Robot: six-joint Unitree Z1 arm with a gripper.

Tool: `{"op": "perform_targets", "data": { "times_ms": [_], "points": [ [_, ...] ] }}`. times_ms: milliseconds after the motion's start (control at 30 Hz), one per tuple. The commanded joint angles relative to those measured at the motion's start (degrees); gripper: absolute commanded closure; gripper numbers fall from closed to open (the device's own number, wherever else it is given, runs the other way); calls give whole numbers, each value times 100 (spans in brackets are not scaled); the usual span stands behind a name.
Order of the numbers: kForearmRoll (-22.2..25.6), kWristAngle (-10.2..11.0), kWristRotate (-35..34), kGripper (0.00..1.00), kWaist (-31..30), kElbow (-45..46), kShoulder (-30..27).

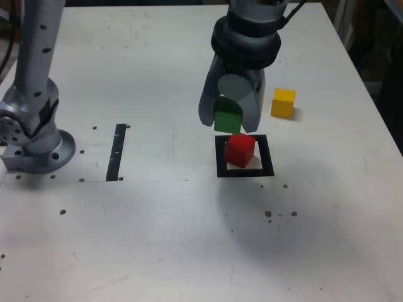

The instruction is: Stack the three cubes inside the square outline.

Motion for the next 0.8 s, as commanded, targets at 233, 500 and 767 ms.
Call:
{"op": "perform_targets", "data": {
  "times_ms": [233,500,767],
  "points": [
    [-20,49,104,90,11,-607,318],
    [-42,48,155,90,-42,-1053,570],
    [-46,39,156,90,-68,-1332,930]
  ]
}}
